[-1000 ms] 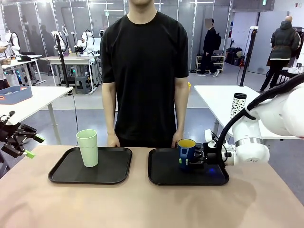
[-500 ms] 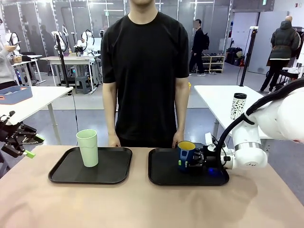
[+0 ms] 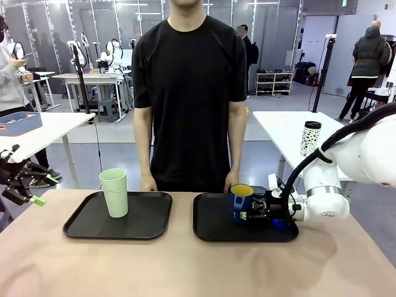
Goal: Sort and store the cups by type.
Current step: Pick up the Handle plastic cup and place it into the empty Flat Tray.
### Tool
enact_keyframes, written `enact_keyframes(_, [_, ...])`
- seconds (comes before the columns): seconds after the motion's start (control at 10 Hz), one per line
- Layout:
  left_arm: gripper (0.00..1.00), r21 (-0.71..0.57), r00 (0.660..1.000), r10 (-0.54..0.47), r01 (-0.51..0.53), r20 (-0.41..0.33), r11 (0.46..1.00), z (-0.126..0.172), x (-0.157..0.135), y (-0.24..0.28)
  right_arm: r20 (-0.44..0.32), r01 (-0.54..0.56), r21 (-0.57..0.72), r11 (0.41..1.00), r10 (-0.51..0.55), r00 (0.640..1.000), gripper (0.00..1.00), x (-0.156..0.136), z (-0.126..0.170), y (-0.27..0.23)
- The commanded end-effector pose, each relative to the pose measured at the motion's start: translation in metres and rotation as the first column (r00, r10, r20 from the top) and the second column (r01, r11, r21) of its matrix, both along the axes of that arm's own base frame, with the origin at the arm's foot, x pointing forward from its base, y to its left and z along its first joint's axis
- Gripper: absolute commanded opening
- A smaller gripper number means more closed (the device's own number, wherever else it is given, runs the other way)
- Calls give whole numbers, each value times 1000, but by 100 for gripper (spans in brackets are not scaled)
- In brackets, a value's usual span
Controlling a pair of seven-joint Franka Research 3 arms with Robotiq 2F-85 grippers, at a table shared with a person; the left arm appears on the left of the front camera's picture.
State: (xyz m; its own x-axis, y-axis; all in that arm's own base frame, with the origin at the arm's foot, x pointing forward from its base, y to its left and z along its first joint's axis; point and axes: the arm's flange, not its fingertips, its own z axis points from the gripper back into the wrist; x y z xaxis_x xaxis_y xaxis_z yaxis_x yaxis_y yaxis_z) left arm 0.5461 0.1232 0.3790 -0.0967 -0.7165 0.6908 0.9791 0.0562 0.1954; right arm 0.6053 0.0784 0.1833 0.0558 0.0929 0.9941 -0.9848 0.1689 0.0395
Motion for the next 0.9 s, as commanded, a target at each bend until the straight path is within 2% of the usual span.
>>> enact_keyframes(0.0, [100, -26, 1000, -7, 7, 12, 1000, 2, 1, 0, 7, 18, 5, 1000, -18, 1000, 100, 0, 2, -5])
enact_keyframes(0.3, [100, -26, 1000, -7, 7, 12, 1000, 2, 1, 0, -25, 29, -16, 999, -29, 999, 100, -4, 8, -18])
enact_keyframes(0.8, [100, -26, 1000, -7, 7, 12, 1000, 2, 1, 0, -13, 64, -36, 997, -64, 998, 100, -19, 24, -76])
